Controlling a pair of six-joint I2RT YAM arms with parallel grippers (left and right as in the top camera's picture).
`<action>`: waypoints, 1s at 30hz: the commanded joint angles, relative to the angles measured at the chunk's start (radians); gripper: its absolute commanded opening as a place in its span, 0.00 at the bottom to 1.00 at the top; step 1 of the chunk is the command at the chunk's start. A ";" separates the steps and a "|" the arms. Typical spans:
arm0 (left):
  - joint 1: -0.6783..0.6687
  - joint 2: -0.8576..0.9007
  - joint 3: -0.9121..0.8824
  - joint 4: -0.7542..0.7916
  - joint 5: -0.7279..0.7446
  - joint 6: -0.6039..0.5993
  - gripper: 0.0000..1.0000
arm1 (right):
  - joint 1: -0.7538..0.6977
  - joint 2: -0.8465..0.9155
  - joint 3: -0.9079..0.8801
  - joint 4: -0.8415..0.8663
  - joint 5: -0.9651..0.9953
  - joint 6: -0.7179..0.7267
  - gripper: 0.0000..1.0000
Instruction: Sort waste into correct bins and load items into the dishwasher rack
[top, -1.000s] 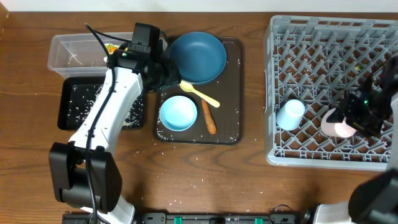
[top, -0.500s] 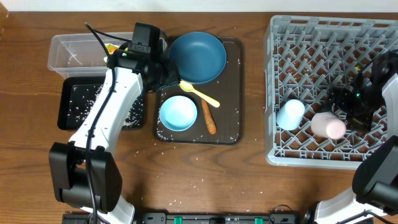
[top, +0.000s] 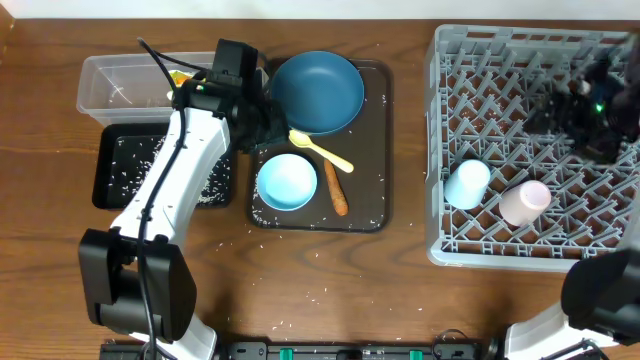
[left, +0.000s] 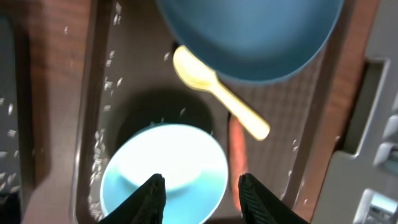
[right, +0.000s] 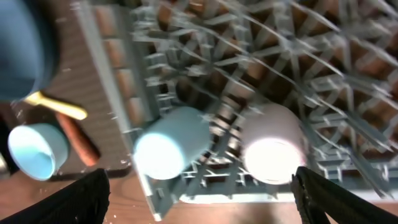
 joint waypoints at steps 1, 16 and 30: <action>0.000 -0.054 0.003 -0.042 -0.008 0.045 0.41 | 0.111 -0.043 0.033 0.001 -0.023 -0.031 0.91; -0.008 -0.240 0.000 -0.227 -0.124 0.056 0.41 | 0.569 -0.040 -0.102 0.286 -0.002 0.099 0.77; 0.036 -0.235 -0.032 -0.195 -0.192 -0.039 0.41 | 0.727 -0.008 -0.277 0.523 -0.014 0.226 0.72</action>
